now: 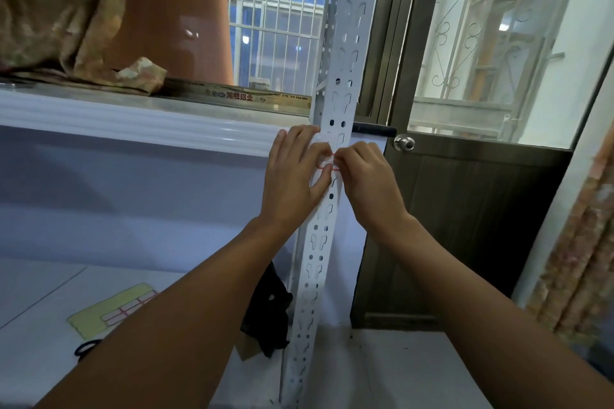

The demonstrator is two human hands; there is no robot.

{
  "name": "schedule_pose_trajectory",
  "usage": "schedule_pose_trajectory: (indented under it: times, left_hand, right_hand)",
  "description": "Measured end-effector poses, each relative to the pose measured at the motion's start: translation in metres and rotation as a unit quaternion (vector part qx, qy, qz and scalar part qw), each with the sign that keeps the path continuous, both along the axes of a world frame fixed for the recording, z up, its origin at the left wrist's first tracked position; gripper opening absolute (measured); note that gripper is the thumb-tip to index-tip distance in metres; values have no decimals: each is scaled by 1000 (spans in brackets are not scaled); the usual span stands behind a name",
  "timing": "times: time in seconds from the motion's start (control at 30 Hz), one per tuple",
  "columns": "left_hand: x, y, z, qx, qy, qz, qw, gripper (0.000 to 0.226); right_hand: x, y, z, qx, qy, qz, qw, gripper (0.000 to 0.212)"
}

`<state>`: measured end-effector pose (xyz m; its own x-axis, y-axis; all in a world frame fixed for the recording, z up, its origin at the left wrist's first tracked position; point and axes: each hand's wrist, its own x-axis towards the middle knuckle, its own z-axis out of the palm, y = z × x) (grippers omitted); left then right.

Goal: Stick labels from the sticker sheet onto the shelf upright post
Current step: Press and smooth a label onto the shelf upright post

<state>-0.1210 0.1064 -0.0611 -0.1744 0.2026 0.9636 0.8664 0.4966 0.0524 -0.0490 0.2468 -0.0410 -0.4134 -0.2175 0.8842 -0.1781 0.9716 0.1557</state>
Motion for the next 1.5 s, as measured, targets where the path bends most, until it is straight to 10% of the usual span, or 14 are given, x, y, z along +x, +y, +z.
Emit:
schedule_pose_trajectory:
  times: [0.67, 1.0, 1.5]
  left_hand:
    - [7, 6, 11, 71, -32, 14, 997, 17]
    - [3, 11, 5, 97, -23, -12, 995, 14]
    - [12, 3, 14, 104, -62, -40, 992, 25]
  right_hand:
    - [-2, 2, 3, -157, -81, 76, 981, 15]
    - [0, 8, 8, 4, 5, 38, 999, 11]
    - [-6, 20, 2, -27, -23, 27, 999, 12]
